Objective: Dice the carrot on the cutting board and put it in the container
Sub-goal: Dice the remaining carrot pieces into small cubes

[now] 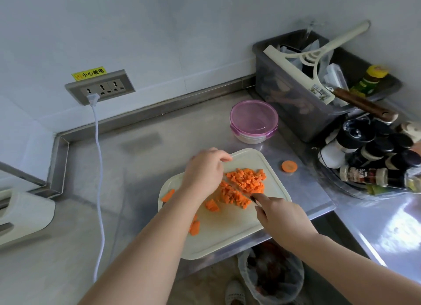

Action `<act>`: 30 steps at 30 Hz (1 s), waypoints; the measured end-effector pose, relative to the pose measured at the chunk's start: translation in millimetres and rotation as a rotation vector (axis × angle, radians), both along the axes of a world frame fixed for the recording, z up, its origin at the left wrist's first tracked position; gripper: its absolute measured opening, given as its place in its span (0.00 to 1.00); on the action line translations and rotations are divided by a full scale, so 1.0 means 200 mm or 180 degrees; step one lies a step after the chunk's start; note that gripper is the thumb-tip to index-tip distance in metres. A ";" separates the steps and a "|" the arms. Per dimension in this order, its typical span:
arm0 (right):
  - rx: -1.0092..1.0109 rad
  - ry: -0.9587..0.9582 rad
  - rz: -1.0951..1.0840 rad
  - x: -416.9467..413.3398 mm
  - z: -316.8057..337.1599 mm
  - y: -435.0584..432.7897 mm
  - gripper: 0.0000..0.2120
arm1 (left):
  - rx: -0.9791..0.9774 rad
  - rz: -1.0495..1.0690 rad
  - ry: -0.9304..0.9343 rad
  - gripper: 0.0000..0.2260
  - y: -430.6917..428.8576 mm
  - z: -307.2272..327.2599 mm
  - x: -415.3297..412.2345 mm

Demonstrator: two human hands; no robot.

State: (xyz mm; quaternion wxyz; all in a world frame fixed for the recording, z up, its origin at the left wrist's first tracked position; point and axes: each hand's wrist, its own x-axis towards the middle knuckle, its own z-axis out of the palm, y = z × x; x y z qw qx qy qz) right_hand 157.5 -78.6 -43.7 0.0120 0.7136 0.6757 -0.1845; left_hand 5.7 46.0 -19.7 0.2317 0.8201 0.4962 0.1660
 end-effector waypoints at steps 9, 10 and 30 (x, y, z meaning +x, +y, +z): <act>-0.0287 0.1212 -0.0422 -0.22 -0.04 -0.03 0.10 | -0.0612 0.0978 0.1092 0.11 -0.25 -0.24 -0.28; -0.0312 0.1227 -0.0417 -0.24 -0.05 -0.04 0.09 | -0.0614 0.0915 0.1236 0.12 -0.27 -0.25 -0.27; -0.0356 0.1038 -0.0462 -0.33 -0.15 -0.08 0.11 | -0.0275 0.0603 0.1857 0.09 -0.26 -0.30 -0.21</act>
